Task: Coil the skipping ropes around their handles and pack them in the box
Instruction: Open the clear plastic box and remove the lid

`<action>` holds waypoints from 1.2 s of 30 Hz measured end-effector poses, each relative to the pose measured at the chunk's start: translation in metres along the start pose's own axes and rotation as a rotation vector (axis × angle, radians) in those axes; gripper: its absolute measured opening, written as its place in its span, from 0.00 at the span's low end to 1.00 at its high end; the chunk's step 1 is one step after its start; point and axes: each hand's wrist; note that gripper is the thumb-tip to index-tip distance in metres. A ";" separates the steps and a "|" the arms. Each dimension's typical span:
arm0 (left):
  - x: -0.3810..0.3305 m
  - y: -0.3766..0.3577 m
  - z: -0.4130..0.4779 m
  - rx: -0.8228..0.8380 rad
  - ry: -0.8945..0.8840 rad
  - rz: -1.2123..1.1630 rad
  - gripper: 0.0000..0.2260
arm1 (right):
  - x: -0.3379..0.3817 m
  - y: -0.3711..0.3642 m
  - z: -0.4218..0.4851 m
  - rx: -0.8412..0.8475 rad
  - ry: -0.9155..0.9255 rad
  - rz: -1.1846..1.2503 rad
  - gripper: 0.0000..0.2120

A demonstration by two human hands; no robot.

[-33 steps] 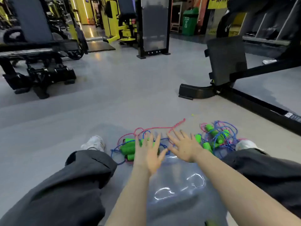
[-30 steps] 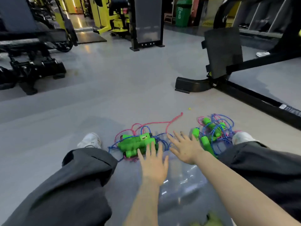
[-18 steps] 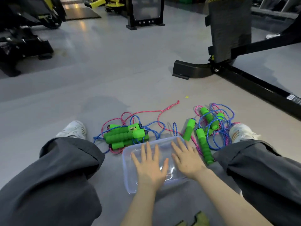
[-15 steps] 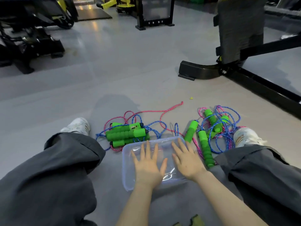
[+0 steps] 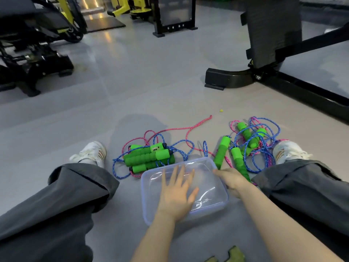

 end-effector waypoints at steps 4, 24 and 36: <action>0.001 -0.003 -0.001 0.047 0.001 -0.040 0.30 | -0.004 -0.007 -0.002 -0.054 0.015 0.030 0.10; 0.009 0.031 0.021 0.006 0.088 -0.009 0.23 | 0.000 -0.055 -0.001 -0.534 0.823 -1.227 0.22; 0.045 0.029 0.057 0.081 0.182 -0.139 0.17 | 0.007 -0.080 0.026 -0.449 0.813 -1.314 0.29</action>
Point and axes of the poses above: each hand's wrist, its own z-axis towards the middle knuckle, its own y-axis out of the back of the hand, x = y × z, and after that the axes turned 12 degrees about -z, right-handed
